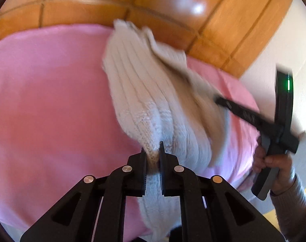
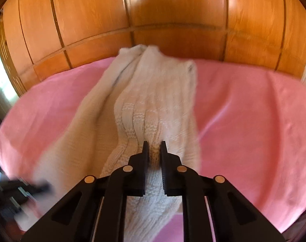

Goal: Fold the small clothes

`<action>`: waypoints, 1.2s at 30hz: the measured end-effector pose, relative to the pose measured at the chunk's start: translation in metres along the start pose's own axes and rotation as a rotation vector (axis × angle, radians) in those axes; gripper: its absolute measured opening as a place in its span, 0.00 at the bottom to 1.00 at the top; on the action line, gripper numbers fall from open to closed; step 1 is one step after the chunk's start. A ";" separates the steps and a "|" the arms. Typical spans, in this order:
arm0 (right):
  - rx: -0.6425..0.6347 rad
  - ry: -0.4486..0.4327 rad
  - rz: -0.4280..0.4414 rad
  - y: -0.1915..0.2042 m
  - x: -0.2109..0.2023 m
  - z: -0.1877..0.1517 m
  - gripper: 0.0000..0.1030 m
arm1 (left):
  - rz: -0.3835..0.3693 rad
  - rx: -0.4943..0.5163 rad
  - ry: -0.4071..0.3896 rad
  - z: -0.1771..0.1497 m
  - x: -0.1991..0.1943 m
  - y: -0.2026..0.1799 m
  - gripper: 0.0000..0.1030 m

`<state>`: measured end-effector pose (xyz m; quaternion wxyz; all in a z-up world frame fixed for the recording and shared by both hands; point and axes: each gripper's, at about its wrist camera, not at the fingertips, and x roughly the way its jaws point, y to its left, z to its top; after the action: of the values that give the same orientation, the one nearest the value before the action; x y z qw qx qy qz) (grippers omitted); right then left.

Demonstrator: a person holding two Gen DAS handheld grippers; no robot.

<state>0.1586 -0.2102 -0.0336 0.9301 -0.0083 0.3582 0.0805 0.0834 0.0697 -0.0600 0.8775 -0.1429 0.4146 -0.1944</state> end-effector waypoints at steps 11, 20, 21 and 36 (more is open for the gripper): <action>0.043 -0.021 -0.413 -0.132 0.022 0.058 0.09 | 0.477 -0.106 -0.278 0.115 -0.082 0.137 0.08; 0.160 0.065 -0.510 -0.207 0.078 0.099 0.39 | 0.732 -0.194 -0.143 0.184 -0.021 0.218 0.23; 0.154 0.047 -0.522 -0.206 0.074 0.098 0.59 | 0.759 -0.188 -0.154 0.189 -0.015 0.215 0.35; 0.245 0.337 0.308 -0.063 0.043 -0.038 0.21 | 0.250 -0.196 -0.016 0.082 0.041 0.102 0.65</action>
<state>0.1742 -0.2688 -0.0933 0.8282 0.1460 0.5120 0.1749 0.1946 0.1478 -0.0791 0.8801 -0.1764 0.4389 -0.0411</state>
